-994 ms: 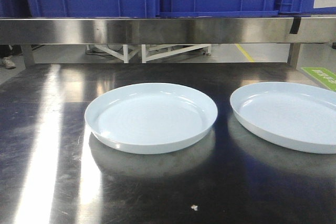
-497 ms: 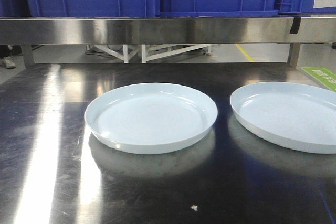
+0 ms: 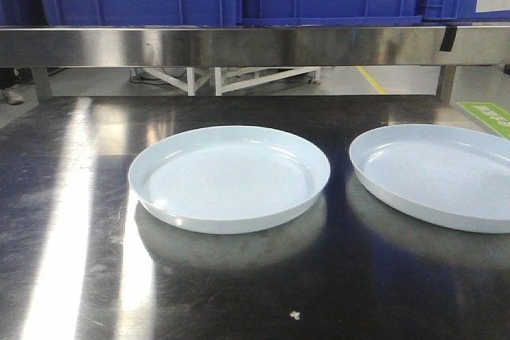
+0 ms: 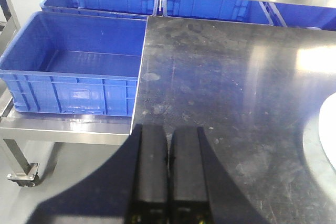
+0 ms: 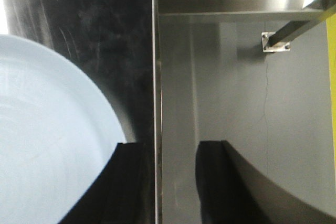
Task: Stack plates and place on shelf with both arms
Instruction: 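Lower the right gripper to the rim of the other plate and grasp, then lift the plate with the right gripper and move it over the center plate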
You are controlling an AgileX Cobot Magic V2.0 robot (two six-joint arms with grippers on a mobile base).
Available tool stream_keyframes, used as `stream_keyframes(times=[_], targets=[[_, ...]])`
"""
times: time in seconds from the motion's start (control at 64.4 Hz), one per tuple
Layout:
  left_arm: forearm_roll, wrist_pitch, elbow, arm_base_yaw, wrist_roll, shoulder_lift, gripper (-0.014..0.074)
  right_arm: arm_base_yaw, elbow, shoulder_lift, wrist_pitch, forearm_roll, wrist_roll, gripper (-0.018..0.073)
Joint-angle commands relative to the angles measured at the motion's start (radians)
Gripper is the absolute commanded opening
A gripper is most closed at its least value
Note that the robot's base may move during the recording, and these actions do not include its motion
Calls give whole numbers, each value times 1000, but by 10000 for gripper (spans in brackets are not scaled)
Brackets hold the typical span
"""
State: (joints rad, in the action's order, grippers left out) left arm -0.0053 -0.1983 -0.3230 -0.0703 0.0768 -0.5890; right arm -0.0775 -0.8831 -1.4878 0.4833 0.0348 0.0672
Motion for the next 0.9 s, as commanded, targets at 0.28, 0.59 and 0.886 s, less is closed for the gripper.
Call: stream_keyframes(times=[0.28,0.59,0.886], targets=[[-7,87,-27,-6,4,0,85,0,-36,12,-27,-35,-6,359],[-7,87,-27,-6,4,0,85,43,-36,12,-27,-35,-6,359],[-7,87,-27,-6,4,0,85,42,-36,-14,-18,-35,-6,359]])
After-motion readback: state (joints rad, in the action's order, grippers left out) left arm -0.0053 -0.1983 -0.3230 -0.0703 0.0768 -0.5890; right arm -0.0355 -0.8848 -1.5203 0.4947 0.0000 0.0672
